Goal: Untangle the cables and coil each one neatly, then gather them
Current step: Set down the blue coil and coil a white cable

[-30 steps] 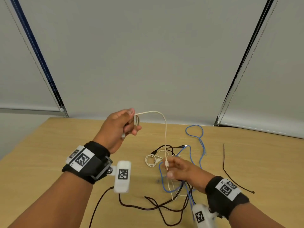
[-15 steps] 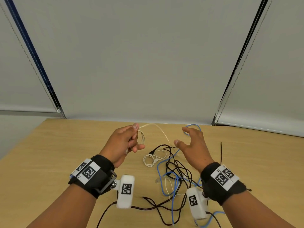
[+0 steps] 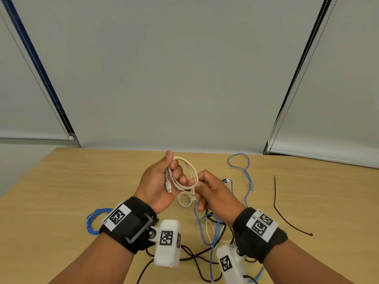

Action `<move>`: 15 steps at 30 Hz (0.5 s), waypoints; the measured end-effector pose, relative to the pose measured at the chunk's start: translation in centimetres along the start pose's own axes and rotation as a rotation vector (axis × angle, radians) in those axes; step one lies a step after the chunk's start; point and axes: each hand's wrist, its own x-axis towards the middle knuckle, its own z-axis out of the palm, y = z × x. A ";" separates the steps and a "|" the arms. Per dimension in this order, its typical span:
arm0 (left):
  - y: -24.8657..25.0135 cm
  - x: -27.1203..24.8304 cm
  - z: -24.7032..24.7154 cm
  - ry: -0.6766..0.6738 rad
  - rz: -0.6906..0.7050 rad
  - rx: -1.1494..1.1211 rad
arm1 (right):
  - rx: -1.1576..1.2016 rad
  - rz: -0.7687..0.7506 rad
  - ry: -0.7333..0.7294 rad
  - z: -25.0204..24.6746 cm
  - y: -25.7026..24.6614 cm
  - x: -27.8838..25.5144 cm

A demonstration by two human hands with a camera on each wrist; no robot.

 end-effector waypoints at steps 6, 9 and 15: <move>1.1 0.8 -0.3 0.193 0.304 0.184 | -0.183 0.010 -0.090 1.5 1.3 -0.9; -0.4 0.6 -0.7 0.289 0.387 0.708 | -0.377 -0.085 -0.087 1.7 0.2 -0.6; -2.6 0.3 -1.4 0.232 0.396 1.236 | -0.637 -0.194 0.044 -0.5 -2.6 0.0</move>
